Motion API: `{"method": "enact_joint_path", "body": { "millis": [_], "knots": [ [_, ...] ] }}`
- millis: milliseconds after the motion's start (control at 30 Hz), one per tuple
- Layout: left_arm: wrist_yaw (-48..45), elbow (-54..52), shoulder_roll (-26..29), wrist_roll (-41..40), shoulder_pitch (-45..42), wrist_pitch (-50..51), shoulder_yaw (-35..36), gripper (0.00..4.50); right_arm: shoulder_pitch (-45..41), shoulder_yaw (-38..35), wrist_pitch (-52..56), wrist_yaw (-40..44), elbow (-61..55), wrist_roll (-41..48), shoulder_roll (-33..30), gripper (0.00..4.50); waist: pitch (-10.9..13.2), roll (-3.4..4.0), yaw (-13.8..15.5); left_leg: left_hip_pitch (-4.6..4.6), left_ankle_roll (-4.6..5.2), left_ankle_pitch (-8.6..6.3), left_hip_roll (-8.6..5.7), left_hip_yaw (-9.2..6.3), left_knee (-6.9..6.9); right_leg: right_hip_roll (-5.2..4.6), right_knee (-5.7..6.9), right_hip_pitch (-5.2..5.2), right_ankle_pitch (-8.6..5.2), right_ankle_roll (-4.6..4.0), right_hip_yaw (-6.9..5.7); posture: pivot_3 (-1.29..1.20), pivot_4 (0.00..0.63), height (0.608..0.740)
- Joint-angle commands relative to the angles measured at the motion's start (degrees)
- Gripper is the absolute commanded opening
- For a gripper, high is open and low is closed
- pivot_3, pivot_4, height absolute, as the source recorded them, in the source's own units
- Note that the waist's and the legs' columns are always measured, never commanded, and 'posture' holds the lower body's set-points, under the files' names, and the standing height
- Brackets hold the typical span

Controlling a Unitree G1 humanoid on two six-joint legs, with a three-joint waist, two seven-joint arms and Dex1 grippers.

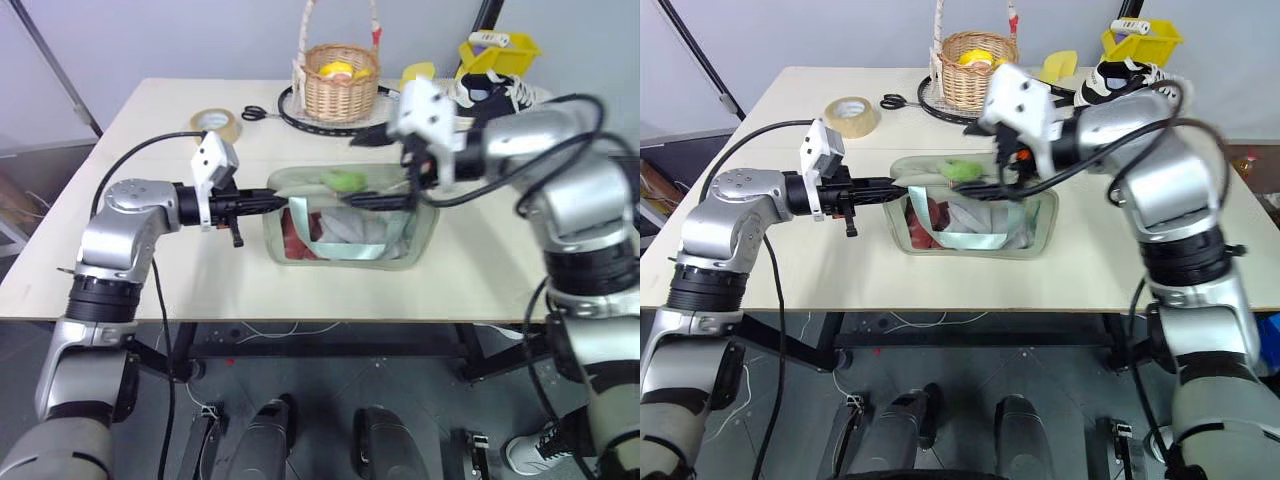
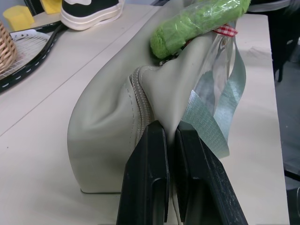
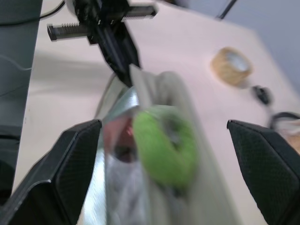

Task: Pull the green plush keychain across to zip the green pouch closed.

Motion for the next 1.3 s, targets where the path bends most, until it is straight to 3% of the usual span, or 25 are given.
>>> {"method": "enact_joint_path", "body": {
  "millis": [33, 67, 100, 267, 467, 700, 833, 1000, 1167, 1300],
  "knots": [
    [0.3, -2.0, 0.4, -0.5, -0.1, 0.4, 0.3, 0.0, -3.1, 1.2, 0.0, -1.9, 2.0, -2.7, 0.6, 3.62, 0.0, 0.0, 0.1, -0.02, 0.0, 0.0, -0.01, -0.01, 0.0, 0.01, 0.0, -0.01, 0.0, 0.0, -0.01, 0.0, 0.15, 0.724],
    [0.4, -2.1, 0.5, -0.5, 0.0, 0.5, 0.4, 0.0, -3.6, 0.9, 0.8, -2.2, 2.6, -2.6, 0.9, 2.97, 0.0, 0.0, 0.1, -0.02, 0.0, 0.0, -0.04, 0.0, 0.0, 0.0, 0.0, -0.01, 0.0, 0.01, 0.0, 0.0, 0.15, 0.724],
    [0.4, -2.2, 0.5, -0.5, 0.0, 0.5, 0.4, 0.0, -3.8, 0.7, 1.3, -2.4, 2.9, -2.4, 1.1, 2.62, 0.0, 0.0, 0.1, -0.02, 0.0, 0.0, -0.06, 0.0, 0.0, 0.0, 0.0, -0.01, 0.0, 0.01, 0.0, 0.0, 0.15, 0.724],
    [0.4, -2.2, 0.9, -0.3, 0.8, 0.1, 0.6, 0.0, -4.1, -2.2, 5.2, -1.6, 1.3, 0.6, 0.0, 0.03, 0.0, 0.0, 0.0, 0.02, 0.01, 0.0, -0.08, 0.01, -0.02, 0.06, 0.03, 0.0, 0.01, 0.02, -0.01, 0.0, 0.15, 0.724],
    [0.6, -1.8, 0.8, -0.2, 1.0, -0.4, 0.6, 0.0, -3.1, -7.7, 11.5, -3.4, 0.5, 4.2, -1.8, 0.03, 0.0, 0.0, 0.0, 0.03, 0.01, 0.0, -0.06, -0.01, -0.02, 0.06, 0.04, 0.01, 0.01, 0.02, -0.01, 0.0, 0.15, 0.724],
    [2.6, -2.4, 2.4, -0.9, 2.9, 1.0, 2.9, 0.0, 4.6, -12.8, 2.9, -12.5, 12.7, -6.9, -21.0, 0.03, 0.0, 0.0, 0.9, -0.05, 0.0, -0.01, -0.08, 0.22, -0.01, -0.03, -0.13, 0.02, -0.01, -0.02, -0.01, 0.0, 0.15, 0.724],
    [3.2, -3.5, 3.5, -1.6, 4.5, 1.7, 3.2, 0.0, 10.7, -13.3, -1.5, -16.7, 16.4, -11.2, -26.2, 0.03, 0.0, 0.02, -0.4, 0.02, 0.07, -0.06, -0.03, 0.49, -0.1, -0.04, -0.16, -0.01, 0.0, 0.0, 0.12, 0.0, 0.15, 0.724],
    [5.0, -4.5, 4.1, -2.6, 5.5, 3.0, 4.1, 0.0, 23.4, -13.2, 0.5, -17.4, 7.6, -9.8, -25.1, 0.03, 0.0, 0.05, -0.4, 0.13, 0.11, -0.06, 0.09, 0.55, -0.19, -0.01, -0.09, 0.0, 0.0, 0.01, 0.19, 0.0, 0.15, 0.724],
    [7.5, -6.9, 3.4, -4.1, 6.4, 4.5, 4.2, 0.0, 33.9, -9.5, 7.4, -21.5, -7.1, -6.6, -13.3, 0.03, -0.1, 0.02, -0.6, 0.27, 0.19, -0.11, 0.23, 0.45, -0.09, 0.05, -0.1, 0.17, 0.0, -0.01, 0.25, 0.0, 0.15, 0.724],
    [8.7, -8.9, 3.1, -5.1, 7.2, 5.7, 4.2, 0.0, 37.1, -6.0, 8.9, -22.9, -10.4, -8.2, -9.9, 0.03, -0.1, 0.07, -0.5, 0.28, 0.19, -0.11, 0.26, 0.35, -0.02, 0.12, -0.09, 0.21, -0.04, -0.15, 0.25, 0.0, 0.15, 0.724]
  ]
}}
